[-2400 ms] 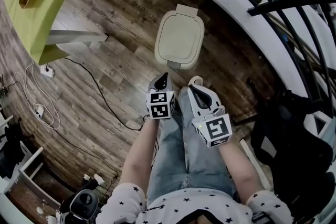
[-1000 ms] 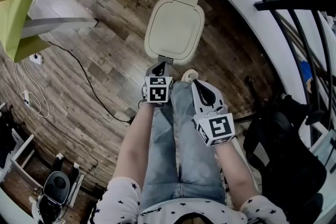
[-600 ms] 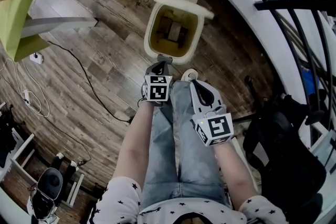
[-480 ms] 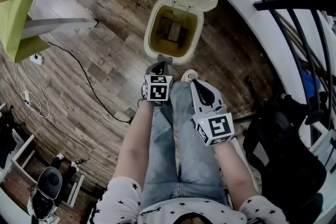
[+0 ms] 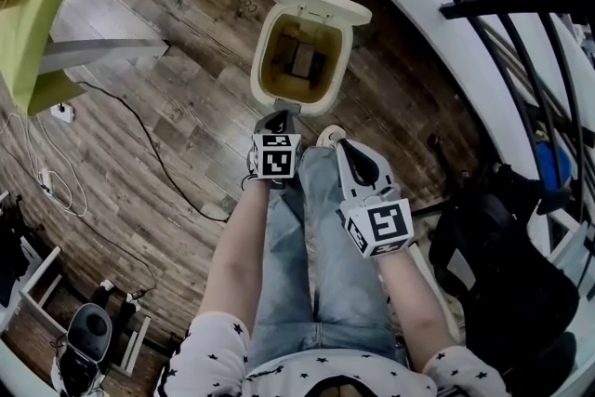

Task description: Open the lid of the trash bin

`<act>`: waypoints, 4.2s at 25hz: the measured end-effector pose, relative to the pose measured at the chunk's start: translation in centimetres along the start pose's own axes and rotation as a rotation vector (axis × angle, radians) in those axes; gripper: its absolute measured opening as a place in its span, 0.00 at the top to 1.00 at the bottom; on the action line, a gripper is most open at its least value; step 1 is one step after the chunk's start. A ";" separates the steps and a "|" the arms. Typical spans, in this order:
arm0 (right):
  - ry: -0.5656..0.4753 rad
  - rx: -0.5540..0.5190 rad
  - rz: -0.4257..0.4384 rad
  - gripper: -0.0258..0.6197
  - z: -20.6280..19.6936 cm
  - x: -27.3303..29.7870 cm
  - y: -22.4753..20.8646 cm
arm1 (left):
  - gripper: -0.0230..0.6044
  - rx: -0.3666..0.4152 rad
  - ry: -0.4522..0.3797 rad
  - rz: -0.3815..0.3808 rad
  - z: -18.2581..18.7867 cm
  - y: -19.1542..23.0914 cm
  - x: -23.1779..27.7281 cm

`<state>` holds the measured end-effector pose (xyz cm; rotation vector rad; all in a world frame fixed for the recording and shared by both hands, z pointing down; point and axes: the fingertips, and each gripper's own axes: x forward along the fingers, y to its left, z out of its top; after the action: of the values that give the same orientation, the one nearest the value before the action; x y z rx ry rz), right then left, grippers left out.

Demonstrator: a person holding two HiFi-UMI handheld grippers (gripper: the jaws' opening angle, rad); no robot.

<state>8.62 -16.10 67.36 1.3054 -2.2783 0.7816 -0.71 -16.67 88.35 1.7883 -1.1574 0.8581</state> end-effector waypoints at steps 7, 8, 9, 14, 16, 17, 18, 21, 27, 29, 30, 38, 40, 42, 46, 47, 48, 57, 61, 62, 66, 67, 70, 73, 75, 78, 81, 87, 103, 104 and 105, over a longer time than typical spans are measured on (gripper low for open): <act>-0.025 0.000 -0.022 0.97 0.7 -1.4 0.9 | 0.95 -0.096 -0.047 0.009 2.4 1.0 -2.7; -0.029 0.000 -0.026 0.97 0.7 -1.6 1.1 | 0.95 -0.111 -0.055 0.011 2.7 1.1 -3.1; -0.032 0.001 -0.029 0.97 0.8 -1.8 1.4 | 0.95 -0.123 -0.061 0.012 2.8 1.2 -3.6; -0.049 0.001 -0.042 0.97 1.2 -3.2 2.7 | 0.95 -0.137 -0.083 -0.008 2.9 0.6 -6.2; -0.058 -0.002 -0.051 0.97 1.5 -4.0 3.3 | 0.95 -0.129 -0.086 -0.025 2.8 0.0 -7.2; -0.063 -0.003 -0.054 0.97 1.7 -4.3 3.7 | 0.95 -0.124 -0.087 -0.032 2.7 -0.2 -7.8; -0.067 -0.003 -0.057 0.97 1.9 -4.7 4.1 | 0.95 -0.118 -0.087 -0.038 2.7 -0.4 -8.4; -0.068 -0.001 -0.061 0.97 2.3 -6.1 5.3 | 0.95 -0.101 -0.088 -0.053 2.5 -1.2 -10.6; -0.079 0.019 -0.066 0.97 3.4 -8.8 7.7 | 0.95 -0.130 -0.099 -0.108 2.2 -2.7 -15.7; -0.088 0.046 -0.078 0.97 3.7 -9.6 8.3 | 0.95 -0.123 -0.108 -0.114 2.4 -2.9 -17.2; -0.092 0.062 -0.082 0.97 3.8 -10.0 8.6 | 0.95 -0.116 -0.113 -0.115 2.6 -3.0 -18.0; -0.134 0.054 -0.107 0.97 6.4 -13.5 11.0 | 0.95 -0.097 -0.162 -0.135 4.2 -4.1 -24.4; -0.138 0.030 -0.107 0.97 7.1 -14.4 12.0 | 0.95 -0.097 -0.170 -0.139 4.2 -4.3 -26.2; -0.143 0.011 -0.106 0.97 7.7 -15.3 13.0 | 0.95 -0.089 -0.178 -0.143 4.2 -4.6 -27.9; -0.152 -0.015 -0.099 0.97 8.4 -16.9 14.8 | 0.95 -0.069 -0.199 -0.145 3.9 -5.3 -30.7; -0.156 -0.018 -0.096 0.97 8.5 -17.2 15.3 | 0.95 -0.066 -0.204 -0.144 3.9 -5.3 -31.4; -0.159 -0.020 -0.094 0.97 8.8 -17.4 15.7 | 0.95 -0.064 -0.209 -0.144 4.0 -5.3 -32.1; -0.167 -0.047 -0.067 0.97 10.8 -19.2 18.1 | 0.95 -0.086 -0.253 -0.166 5.2 -5.6 -37.8; -0.177 -0.062 -0.050 0.97 11.5 -19.8 19.0 | 0.95 -0.085 -0.280 -0.179 5.4 -6.0 -40.1; -0.180 -0.063 -0.046 0.97 11.7 -19.9 19.2 | 0.95 -0.083 -0.288 -0.182 5.5 -6.1 -40.7; -0.191 -0.062 -0.025 0.97 12.7 -20.4 20.1 | 0.95 -0.074 -0.322 -0.191 6.2 -6.1 -43.1; -0.193 -0.063 -0.020 0.97 12.9 -20.5 20.3 | 0.95 -0.073 -0.329 -0.194 6.3 -6.1 -43.6; -0.194 -0.068 -0.006 0.97 13.0 -20.8 21.0 | 0.95 -0.075 -0.347 -0.203 6.4 -6.0 -45.1; -0.199 -0.074 0.008 0.97 13.5 -21.1 21.5 | 0.95 -0.070 -0.370 -0.204 6.9 -5.9 -46.4; -0.202 -0.074 0.012 0.97 13.6 -21.3 21.5 | 0.95 -0.062 -0.381 -0.206 7.0 -6.0 -47.2; -0.212 -0.069 0.013 0.97 13.8 -21.5 21.3 | 0.95 -0.044 -0.405 -0.203 7.3 -6.2 -48.2; -0.224 -0.060 0.011 0.97 14.1 -21.8 20.9 | 0.95 -0.039 -0.437 -0.204 7.5 -6.5 -49.3; -0.216 -0.056 0.018 0.97 13.8 -21.9 21.3 | 0.95 -0.043 -0.456 -0.198 7.3 -6.2 -50.3; -0.207 -0.049 0.022 0.97 13.9 -21.7 21.9 | 0.95 -0.046 -0.425 -0.201 6.3 -5.7 -49.7; -0.206 -0.050 0.023 0.97 13.9 -21.7 21.8 | 0.95 -0.046 -0.424 -0.202 6.4 -5.8 -49.6; -0.205 -0.050 0.024 0.97 13.9 -21.6 21.7 | 0.95 -0.045 -0.422 -0.202 6.4 -5.9 -49.5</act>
<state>-0.74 -2.11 38.20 1.3949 -2.4591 0.6192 -11.63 -2.53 41.39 2.0663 -1.2142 0.3415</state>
